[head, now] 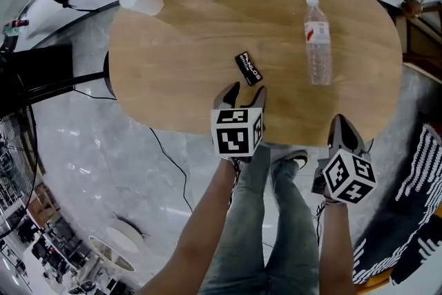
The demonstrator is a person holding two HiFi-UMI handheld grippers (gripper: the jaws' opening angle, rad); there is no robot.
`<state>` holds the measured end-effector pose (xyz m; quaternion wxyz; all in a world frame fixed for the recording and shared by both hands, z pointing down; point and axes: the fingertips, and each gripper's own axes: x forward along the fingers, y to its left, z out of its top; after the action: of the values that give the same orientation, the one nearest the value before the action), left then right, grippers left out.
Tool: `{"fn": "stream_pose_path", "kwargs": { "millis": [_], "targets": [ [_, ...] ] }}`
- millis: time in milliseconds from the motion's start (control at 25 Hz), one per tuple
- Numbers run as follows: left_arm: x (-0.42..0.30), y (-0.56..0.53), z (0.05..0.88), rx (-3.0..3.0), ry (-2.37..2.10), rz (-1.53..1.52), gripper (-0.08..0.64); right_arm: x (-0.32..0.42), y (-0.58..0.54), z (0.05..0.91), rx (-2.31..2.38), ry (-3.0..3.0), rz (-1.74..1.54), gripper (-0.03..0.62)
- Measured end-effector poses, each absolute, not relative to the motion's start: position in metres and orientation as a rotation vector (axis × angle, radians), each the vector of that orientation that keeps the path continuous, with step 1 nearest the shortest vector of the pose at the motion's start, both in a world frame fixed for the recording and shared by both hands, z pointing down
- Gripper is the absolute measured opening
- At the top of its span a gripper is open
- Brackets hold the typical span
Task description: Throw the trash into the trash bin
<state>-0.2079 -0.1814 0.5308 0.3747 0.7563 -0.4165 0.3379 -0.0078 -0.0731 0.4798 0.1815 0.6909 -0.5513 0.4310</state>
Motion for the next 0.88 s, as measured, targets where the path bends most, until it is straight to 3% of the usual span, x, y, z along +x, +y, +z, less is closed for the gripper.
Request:
{"fn": "stream_pose_path", "kwargs": {
  "millis": [880],
  "targets": [
    [-0.213, -0.194, 0.562, 1.717, -1.109, 0.824, 0.132, -0.003, -0.078, 0.494, 1.942, -1.481, 1.26, 0.006]
  ]
}}
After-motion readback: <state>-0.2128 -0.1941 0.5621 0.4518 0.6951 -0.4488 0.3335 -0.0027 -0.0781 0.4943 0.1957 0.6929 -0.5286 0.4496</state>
